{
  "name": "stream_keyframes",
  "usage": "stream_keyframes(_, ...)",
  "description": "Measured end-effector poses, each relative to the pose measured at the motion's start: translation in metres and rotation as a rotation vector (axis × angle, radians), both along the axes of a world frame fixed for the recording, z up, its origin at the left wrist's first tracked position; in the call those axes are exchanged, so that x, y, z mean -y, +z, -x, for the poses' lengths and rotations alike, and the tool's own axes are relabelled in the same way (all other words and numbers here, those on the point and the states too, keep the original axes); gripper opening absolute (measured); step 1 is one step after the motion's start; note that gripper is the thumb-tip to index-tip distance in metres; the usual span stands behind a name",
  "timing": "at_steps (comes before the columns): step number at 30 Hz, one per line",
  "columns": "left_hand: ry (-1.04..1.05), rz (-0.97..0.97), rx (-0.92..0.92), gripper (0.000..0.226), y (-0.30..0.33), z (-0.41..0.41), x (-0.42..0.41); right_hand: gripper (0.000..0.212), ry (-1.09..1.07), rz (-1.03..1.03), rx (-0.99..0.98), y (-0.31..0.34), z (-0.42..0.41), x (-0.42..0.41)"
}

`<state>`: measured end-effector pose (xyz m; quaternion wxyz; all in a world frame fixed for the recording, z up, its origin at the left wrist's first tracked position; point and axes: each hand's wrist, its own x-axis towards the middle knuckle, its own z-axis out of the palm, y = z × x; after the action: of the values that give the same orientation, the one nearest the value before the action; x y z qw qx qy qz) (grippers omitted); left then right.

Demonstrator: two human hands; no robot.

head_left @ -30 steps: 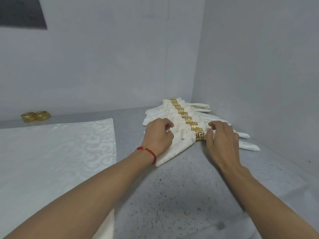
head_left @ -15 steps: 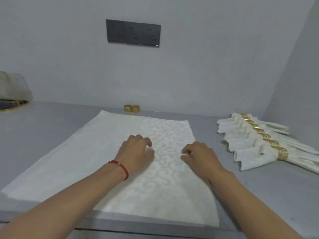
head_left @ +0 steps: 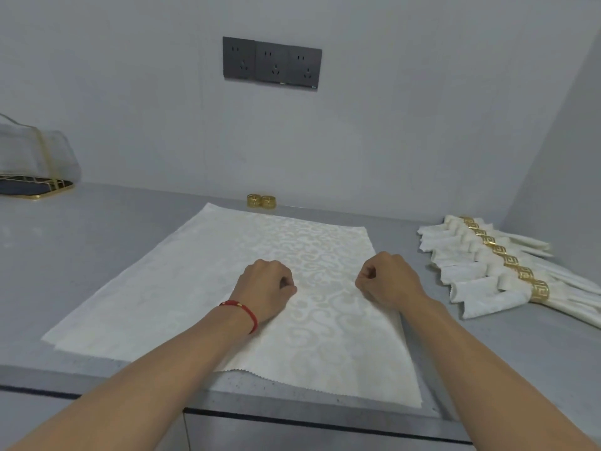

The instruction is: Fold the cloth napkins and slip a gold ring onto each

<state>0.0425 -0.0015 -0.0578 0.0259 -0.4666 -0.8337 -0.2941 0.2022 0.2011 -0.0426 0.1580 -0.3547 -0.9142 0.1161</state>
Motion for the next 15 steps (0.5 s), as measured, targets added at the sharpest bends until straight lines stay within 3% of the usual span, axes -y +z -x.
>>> stream_keyframes(6,-0.026,0.038,0.042,0.019,0.003,-0.002,0.0,0.011,0.053,-0.07,-0.055,0.009,-0.001,0.001)
stream_keyframes(11,-0.087,0.074,-0.022,0.007,0.005,-0.002,0.005,0.015,0.067,0.024,-0.137,0.034,0.006,0.001)
stream_keyframes(15,-0.021,0.041,-0.017,0.007,0.003,-0.002,0.001,0.018,0.046,0.034,-0.04,0.051,0.011,-0.002)
